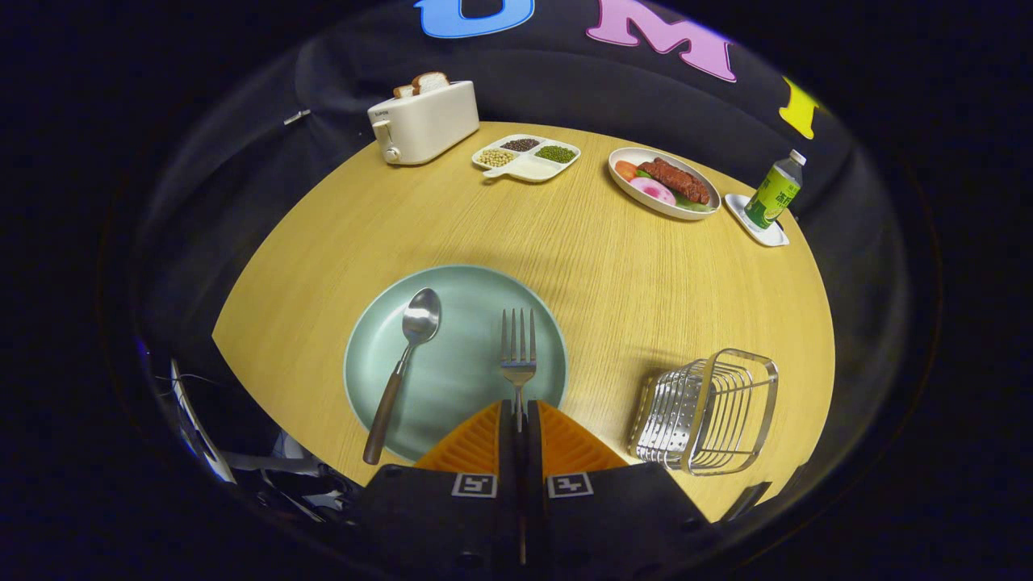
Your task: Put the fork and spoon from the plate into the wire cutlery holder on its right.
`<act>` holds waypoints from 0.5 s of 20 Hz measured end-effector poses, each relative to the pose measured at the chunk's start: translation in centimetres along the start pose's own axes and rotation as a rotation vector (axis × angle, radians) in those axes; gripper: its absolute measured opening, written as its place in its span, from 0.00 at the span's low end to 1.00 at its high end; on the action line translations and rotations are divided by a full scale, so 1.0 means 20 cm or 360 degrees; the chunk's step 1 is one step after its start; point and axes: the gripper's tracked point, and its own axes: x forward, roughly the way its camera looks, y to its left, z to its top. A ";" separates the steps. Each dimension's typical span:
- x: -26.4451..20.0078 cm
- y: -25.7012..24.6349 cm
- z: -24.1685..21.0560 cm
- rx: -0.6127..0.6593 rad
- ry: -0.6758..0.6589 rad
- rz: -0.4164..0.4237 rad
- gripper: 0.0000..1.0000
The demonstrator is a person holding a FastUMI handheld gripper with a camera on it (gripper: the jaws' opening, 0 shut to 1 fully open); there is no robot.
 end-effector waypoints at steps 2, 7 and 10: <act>-0.04 0.01 0.01 -0.0013 -0.0027 0.0028 0.08; -0.30 -0.12 0.12 -0.0067 -0.0108 0.0083 0.08; -0.44 -0.29 0.10 -0.0091 -0.0055 0.0089 0.08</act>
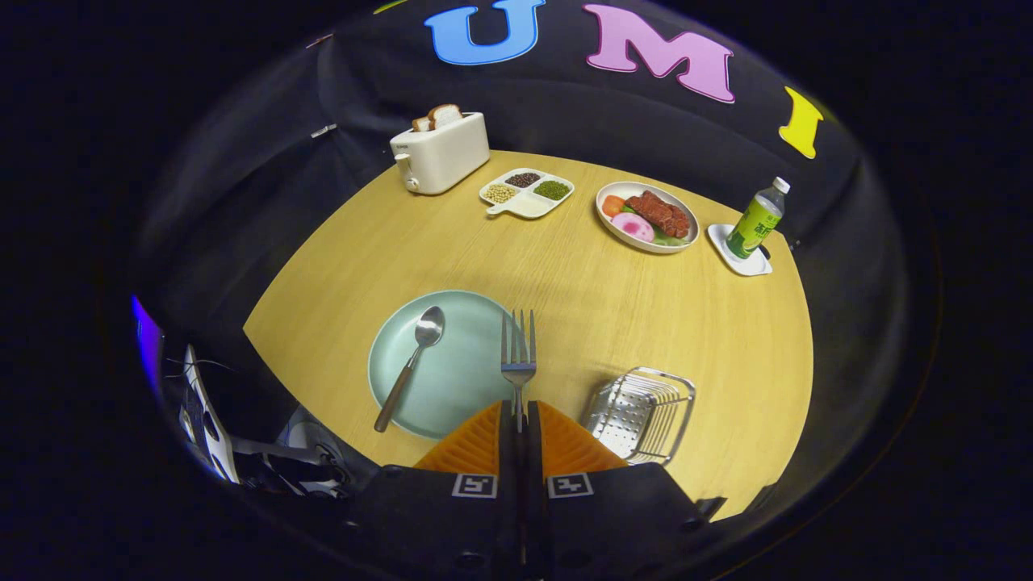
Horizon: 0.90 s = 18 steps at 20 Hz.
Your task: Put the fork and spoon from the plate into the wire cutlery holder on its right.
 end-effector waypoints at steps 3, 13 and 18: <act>-0.09 -0.18 -0.08 -0.0042 0.0099 -0.0033 0.08; -0.05 -0.48 -0.31 -0.0133 0.0525 -0.0084 0.08; 0.05 -0.48 -0.35 -0.0159 0.0724 -0.0065 0.08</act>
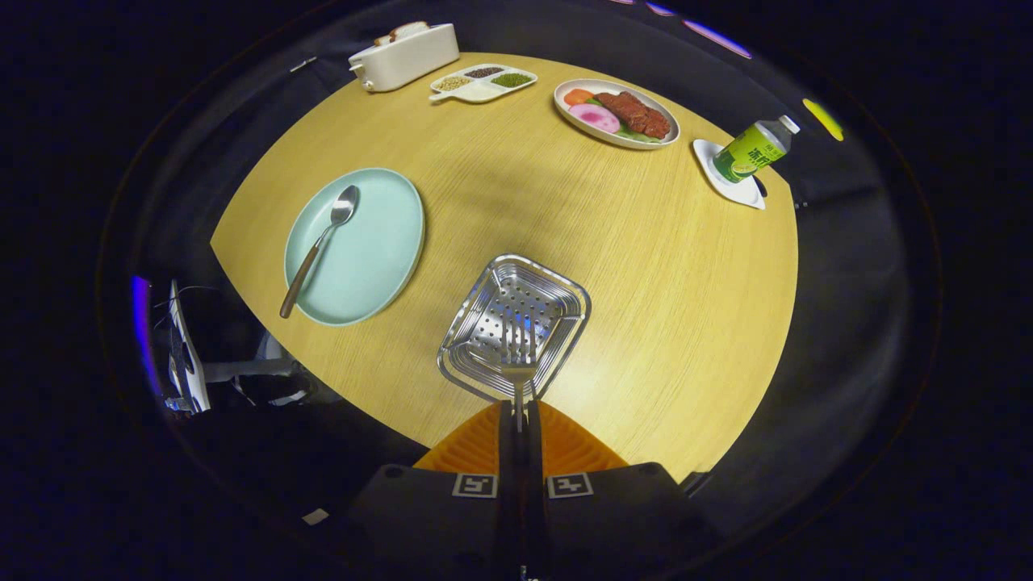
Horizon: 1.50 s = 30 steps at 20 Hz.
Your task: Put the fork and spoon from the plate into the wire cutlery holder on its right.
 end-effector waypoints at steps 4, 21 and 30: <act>0.02 0.00 0.04 0.0037 0.0032 -0.0007 0.10; -0.37 0.60 0.45 0.0171 -0.0874 0.0040 0.80; -0.01 1.07 0.61 0.0139 -0.0789 0.0143 0.81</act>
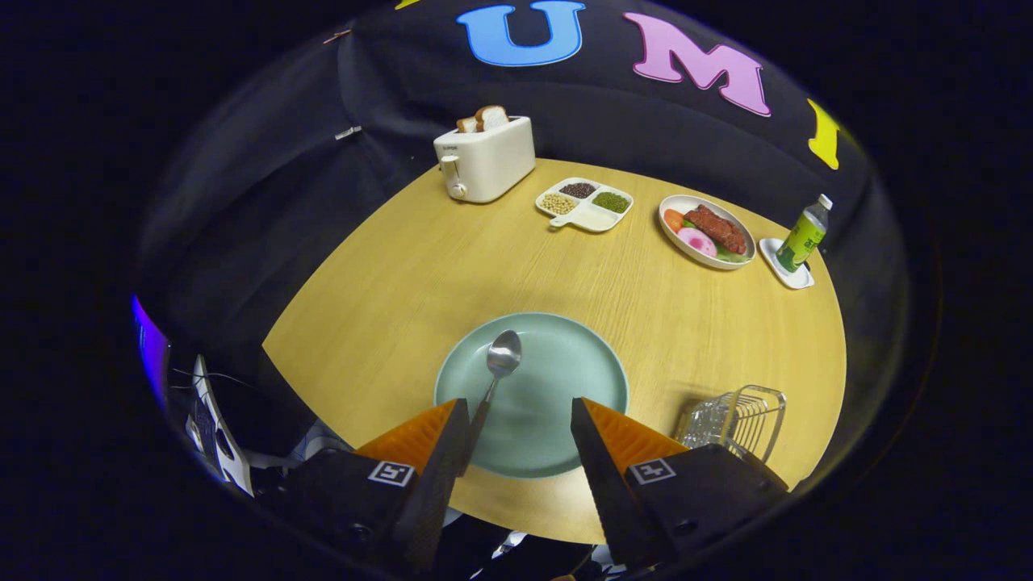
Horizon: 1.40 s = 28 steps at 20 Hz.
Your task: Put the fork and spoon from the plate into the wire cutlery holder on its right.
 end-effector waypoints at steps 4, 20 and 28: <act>0.19 0.07 -0.08 -0.0025 0.0113 -0.0021 0.81; 0.50 0.00 -0.24 -0.0052 0.0342 -0.0089 0.13; 0.18 -0.11 -0.13 -0.0148 0.0219 0.0015 0.08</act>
